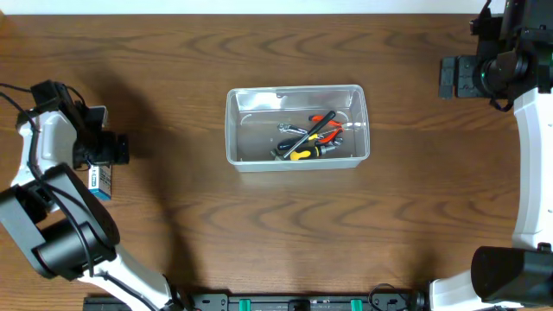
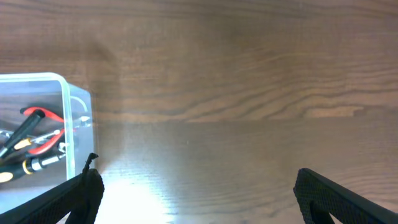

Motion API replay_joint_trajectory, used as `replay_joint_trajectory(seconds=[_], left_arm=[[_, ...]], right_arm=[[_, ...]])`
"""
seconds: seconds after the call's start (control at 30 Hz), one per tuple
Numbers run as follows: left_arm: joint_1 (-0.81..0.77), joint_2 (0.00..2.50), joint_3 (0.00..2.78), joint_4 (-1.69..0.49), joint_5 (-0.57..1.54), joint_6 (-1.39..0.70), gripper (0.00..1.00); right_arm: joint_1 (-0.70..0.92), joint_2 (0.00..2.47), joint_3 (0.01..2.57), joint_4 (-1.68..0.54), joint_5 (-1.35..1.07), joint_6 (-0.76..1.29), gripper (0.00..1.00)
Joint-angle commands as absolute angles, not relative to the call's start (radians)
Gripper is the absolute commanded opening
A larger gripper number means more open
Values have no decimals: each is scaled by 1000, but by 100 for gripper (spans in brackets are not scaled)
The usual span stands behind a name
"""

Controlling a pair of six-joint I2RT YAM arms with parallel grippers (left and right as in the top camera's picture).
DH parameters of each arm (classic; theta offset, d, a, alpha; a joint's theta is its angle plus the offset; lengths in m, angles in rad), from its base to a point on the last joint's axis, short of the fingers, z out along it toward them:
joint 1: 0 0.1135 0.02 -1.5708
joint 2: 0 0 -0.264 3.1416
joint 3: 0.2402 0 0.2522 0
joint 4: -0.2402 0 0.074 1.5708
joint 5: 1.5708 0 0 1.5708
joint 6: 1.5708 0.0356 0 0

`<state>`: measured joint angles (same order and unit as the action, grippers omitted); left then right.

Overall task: Pack container
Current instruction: 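Move the left gripper to the blue-white box and grasp it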

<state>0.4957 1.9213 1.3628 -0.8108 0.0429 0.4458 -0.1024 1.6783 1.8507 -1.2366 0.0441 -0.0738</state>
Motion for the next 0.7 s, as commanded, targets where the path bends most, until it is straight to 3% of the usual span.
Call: replay_joint_trajectory(seconds=[0.0,0.27,0.67], left_arm=[[518,1961,1361,-813,44,460,98],[533,2004,1361,-805,44,460,99],[533,2007,1361,-805,45,460,60]], right_arm=[[-113,1680,1847,-1242,57,-88,99],[-113,1680,1847,-1242,57,-87,99],[-113,1680,1847,-1246,56,-83,99]])
